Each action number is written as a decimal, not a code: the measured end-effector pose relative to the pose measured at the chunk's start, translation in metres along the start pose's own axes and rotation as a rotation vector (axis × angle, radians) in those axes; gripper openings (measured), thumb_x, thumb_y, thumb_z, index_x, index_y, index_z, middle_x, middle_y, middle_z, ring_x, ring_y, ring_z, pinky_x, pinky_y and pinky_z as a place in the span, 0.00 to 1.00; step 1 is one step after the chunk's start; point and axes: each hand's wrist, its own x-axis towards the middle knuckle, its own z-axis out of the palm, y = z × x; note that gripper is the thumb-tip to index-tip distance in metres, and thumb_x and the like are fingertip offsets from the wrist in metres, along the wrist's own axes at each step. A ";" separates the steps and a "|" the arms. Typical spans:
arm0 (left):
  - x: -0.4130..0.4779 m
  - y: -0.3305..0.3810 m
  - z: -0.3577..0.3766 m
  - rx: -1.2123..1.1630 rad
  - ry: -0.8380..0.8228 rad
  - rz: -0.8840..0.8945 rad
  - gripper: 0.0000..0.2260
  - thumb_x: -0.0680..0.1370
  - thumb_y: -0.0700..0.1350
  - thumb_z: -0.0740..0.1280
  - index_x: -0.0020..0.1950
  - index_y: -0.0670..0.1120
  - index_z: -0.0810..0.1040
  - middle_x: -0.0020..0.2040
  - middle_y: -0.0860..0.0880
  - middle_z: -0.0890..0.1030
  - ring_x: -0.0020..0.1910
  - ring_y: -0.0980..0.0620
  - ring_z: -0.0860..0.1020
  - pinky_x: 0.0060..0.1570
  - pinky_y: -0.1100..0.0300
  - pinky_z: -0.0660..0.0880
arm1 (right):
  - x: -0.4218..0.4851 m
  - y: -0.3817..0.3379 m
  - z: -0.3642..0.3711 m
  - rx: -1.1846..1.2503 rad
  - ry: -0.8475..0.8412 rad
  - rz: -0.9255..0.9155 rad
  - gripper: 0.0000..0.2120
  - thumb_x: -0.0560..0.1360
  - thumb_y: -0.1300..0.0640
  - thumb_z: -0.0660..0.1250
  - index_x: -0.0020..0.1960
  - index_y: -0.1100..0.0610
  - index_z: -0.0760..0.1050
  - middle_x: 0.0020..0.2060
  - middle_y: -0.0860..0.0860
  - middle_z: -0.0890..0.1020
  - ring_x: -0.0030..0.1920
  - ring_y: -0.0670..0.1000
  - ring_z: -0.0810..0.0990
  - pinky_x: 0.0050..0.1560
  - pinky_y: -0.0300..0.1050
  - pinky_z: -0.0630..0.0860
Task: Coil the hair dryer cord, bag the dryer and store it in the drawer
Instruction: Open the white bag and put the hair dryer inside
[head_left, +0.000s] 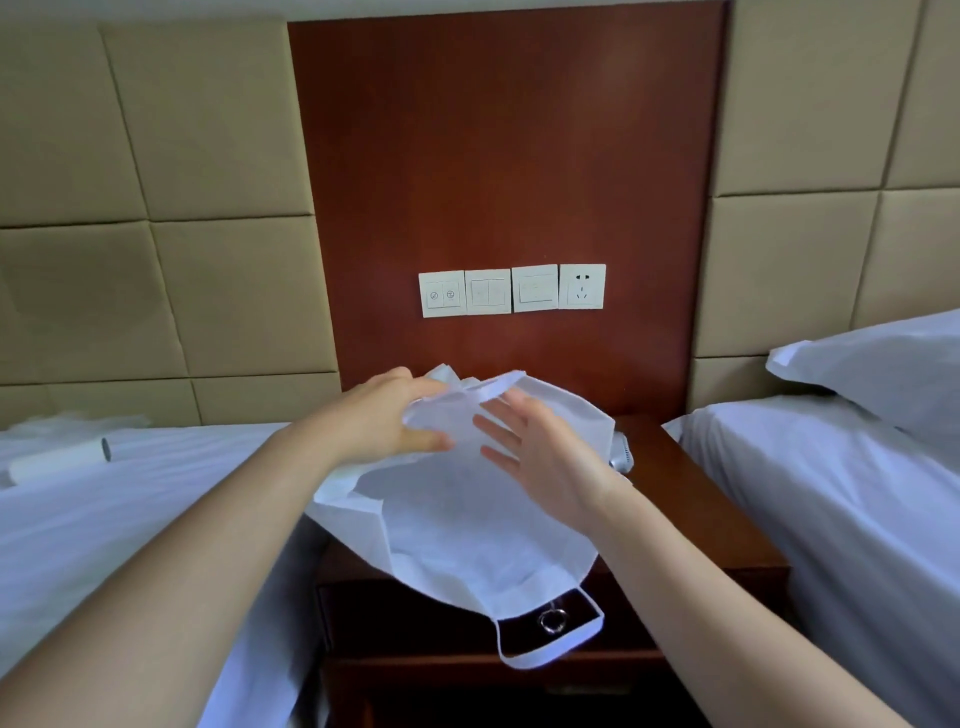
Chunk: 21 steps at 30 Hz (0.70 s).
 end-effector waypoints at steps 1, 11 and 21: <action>0.001 0.003 0.001 0.030 0.026 0.004 0.18 0.75 0.61 0.63 0.63 0.58 0.72 0.45 0.54 0.70 0.48 0.49 0.73 0.52 0.50 0.73 | 0.000 -0.004 0.000 -0.020 0.008 0.003 0.32 0.71 0.48 0.67 0.71 0.51 0.61 0.66 0.44 0.71 0.67 0.47 0.70 0.66 0.46 0.67; 0.006 0.021 0.005 -0.154 -0.094 -0.017 0.34 0.62 0.79 0.51 0.29 0.45 0.59 0.29 0.50 0.60 0.30 0.52 0.59 0.36 0.57 0.57 | -0.017 -0.020 -0.029 -0.139 0.130 0.070 0.14 0.80 0.49 0.54 0.63 0.48 0.69 0.66 0.45 0.71 0.66 0.47 0.69 0.62 0.45 0.67; 0.023 0.020 0.046 -0.370 -0.099 -0.083 0.22 0.79 0.56 0.58 0.29 0.47 0.58 0.26 0.53 0.56 0.25 0.55 0.56 0.31 0.58 0.56 | -0.029 -0.031 -0.077 -0.439 0.528 -0.027 0.11 0.77 0.59 0.58 0.46 0.57 0.80 0.47 0.52 0.83 0.50 0.51 0.82 0.46 0.41 0.76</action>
